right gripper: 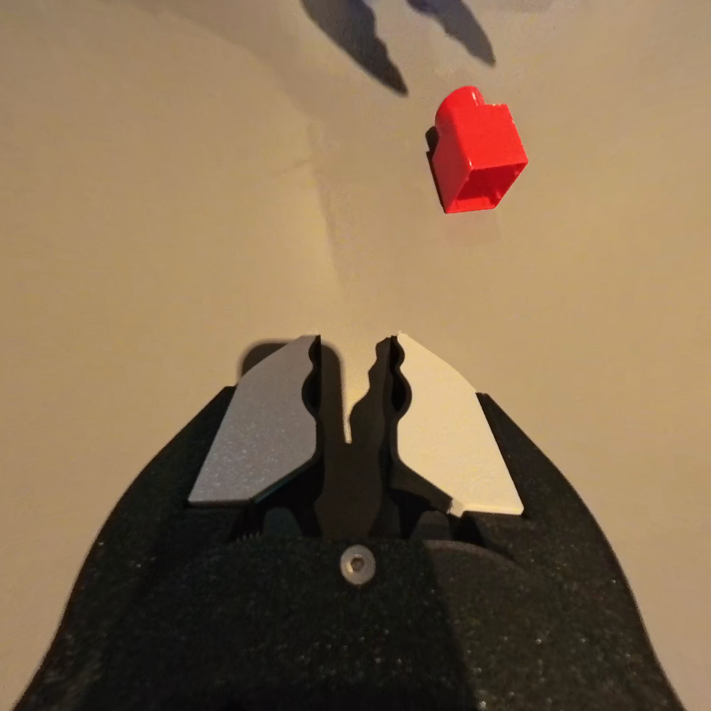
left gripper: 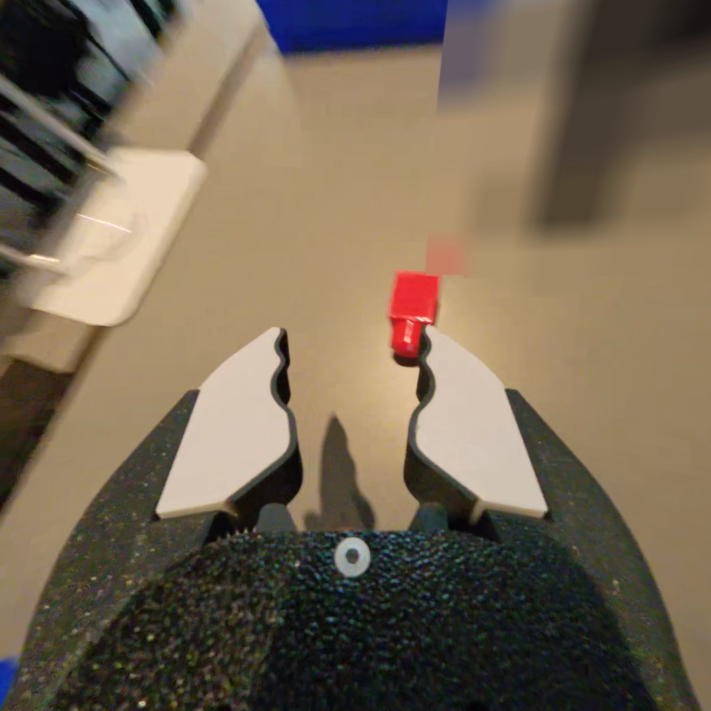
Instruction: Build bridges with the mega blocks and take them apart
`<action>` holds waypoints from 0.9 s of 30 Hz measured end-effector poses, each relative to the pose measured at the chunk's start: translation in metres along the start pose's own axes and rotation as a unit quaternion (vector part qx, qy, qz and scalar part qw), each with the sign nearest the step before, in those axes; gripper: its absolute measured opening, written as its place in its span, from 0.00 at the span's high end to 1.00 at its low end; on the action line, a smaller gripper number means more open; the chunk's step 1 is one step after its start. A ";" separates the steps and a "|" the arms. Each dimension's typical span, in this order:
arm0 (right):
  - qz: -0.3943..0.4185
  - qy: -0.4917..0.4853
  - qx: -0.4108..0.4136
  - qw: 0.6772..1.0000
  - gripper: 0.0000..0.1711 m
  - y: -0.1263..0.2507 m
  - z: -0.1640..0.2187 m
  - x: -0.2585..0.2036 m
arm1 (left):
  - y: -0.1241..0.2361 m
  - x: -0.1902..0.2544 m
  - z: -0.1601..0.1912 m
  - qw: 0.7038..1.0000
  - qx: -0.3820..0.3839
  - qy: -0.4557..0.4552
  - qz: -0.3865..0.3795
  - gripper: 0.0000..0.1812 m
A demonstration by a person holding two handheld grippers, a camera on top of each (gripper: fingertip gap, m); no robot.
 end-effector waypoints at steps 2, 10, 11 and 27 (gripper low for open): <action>0.000 0.000 0.000 1.000 0.80 0.000 0.000 0.000 | 0.060 -0.017 -0.007 0.992 0.096 0.014 -0.085 0.67; -0.002 -0.005 -0.002 1.000 0.80 -0.001 -0.001 0.001 | 0.218 -0.099 0.156 0.850 0.019 0.321 -0.419 0.72; -0.003 -0.006 -0.002 1.000 0.80 -0.001 -0.001 0.001 | 0.219 -0.105 0.174 0.842 -0.001 0.362 -0.400 0.72; -0.008 -0.016 -0.007 1.000 0.80 -0.003 -0.001 0.003 | 0.155 -0.224 0.207 0.825 -0.380 0.263 -0.325 0.70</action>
Point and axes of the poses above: each gripper's, where its closed fingertips meet, y back along the fingers, z out of its underside, x = y × z across the jaws, the point moved 9 cm from there along y, back along the fingers
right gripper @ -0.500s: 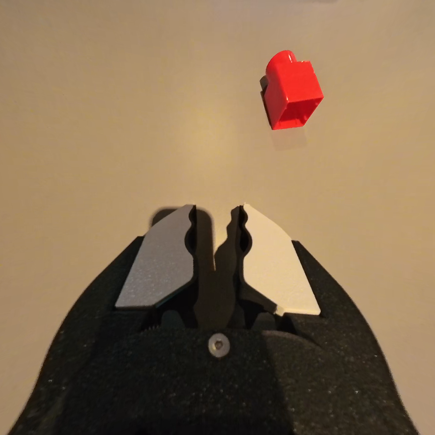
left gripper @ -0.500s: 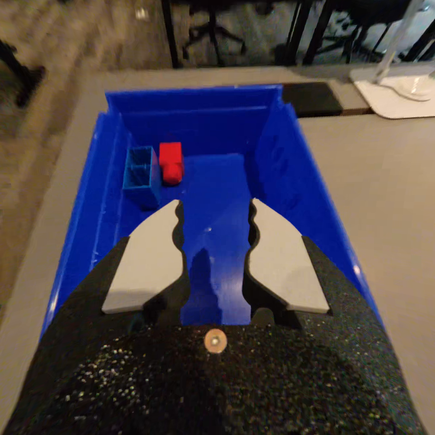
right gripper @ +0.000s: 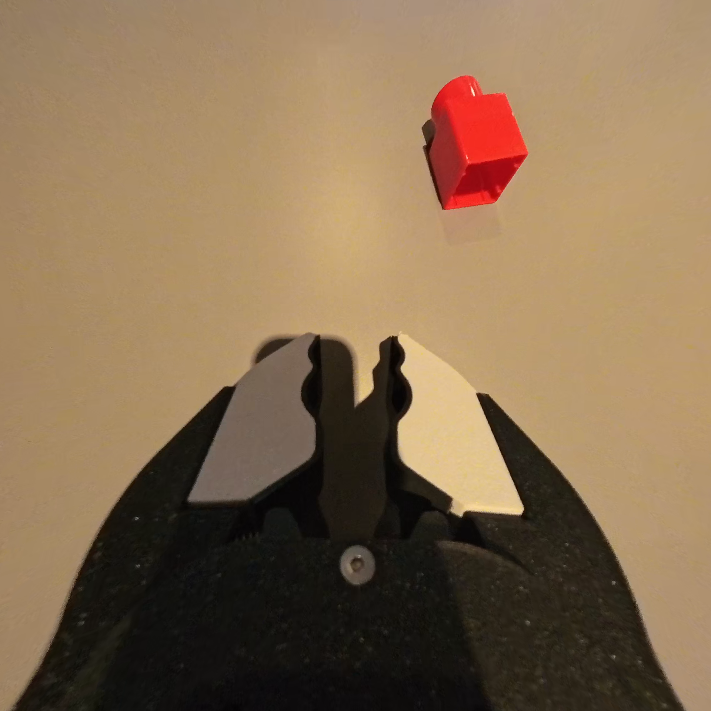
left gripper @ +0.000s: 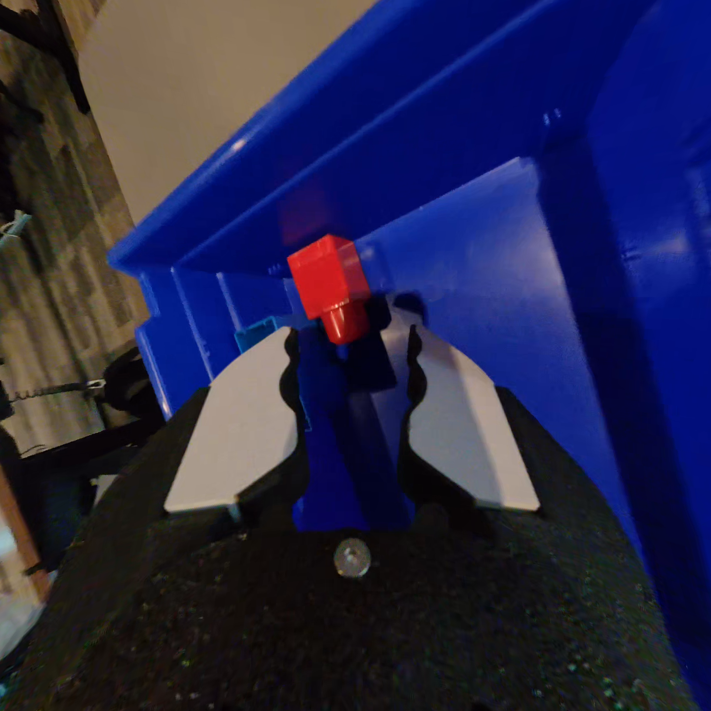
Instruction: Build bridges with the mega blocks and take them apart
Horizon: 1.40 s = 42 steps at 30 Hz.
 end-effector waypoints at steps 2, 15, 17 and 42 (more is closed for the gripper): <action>0.001 0.001 0.001 1.000 0.80 0.000 0.000 0.000 | -0.006 0.001 -0.010 1.000 -0.010 -0.010 -0.014 0.70; 0.001 0.000 0.001 1.000 0.80 0.000 0.000 0.000 | -0.047 -0.003 -0.010 0.994 -0.082 -0.031 -0.065 0.76; 0.002 0.001 0.001 1.000 0.80 0.000 0.000 0.000 | -0.042 0.001 -0.009 0.995 -0.081 -0.026 -0.047 0.77; 0.015 0.006 0.006 1.000 0.81 0.001 0.000 -0.002 | 0.138 0.351 -0.051 0.908 0.186 -0.357 0.119 0.78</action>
Point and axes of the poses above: each gripper's, where its closed fingertips meet, y back along the fingers, z out of its underside, x = y × z across the jaws, the point moved 9 cm from there along y, back along the fingers
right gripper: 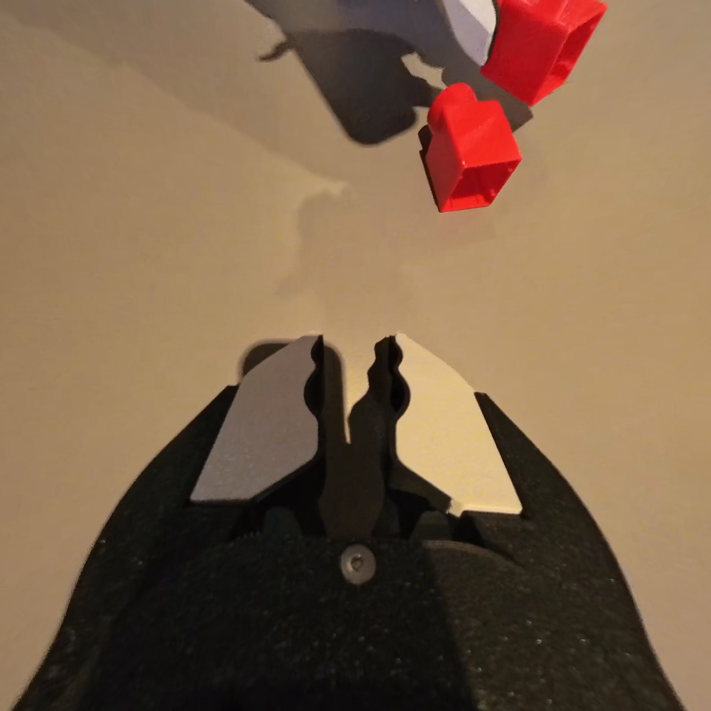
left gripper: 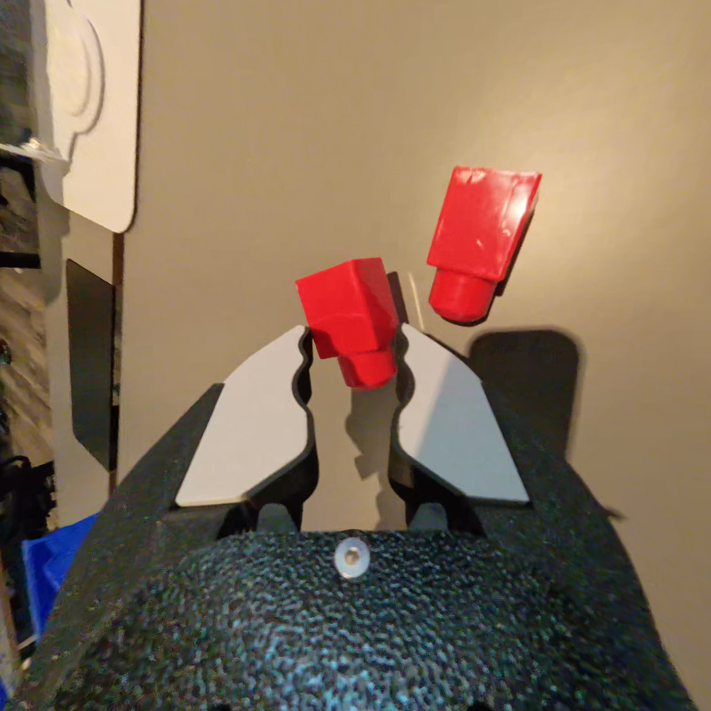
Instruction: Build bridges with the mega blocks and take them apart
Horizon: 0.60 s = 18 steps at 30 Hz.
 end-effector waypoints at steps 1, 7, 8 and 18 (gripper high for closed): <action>-0.001 -0.001 -0.001 1.000 0.81 0.000 0.000 0.000 | -0.002 0.001 0.002 1.000 0.001 0.006 0.012 0.78; 0.003 -0.001 0.000 1.000 0.81 0.000 0.000 0.000 | -0.016 0.006 0.016 0.996 0.025 0.026 0.086 0.77; 0.003 -0.002 0.000 1.000 0.81 0.000 0.000 0.000 | -0.014 0.005 0.018 0.994 0.036 0.035 0.096 0.77; 0.006 -0.003 0.000 1.000 0.80 0.000 0.000 0.000 | 0.088 -0.085 0.108 0.951 0.206 0.228 -0.036 0.75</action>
Point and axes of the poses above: each gripper's, where its closed fingertips meet, y back along the fingers, z out of its underside, x = y × z across the jaws, the point moved 9 cm from there along y, back along the fingers
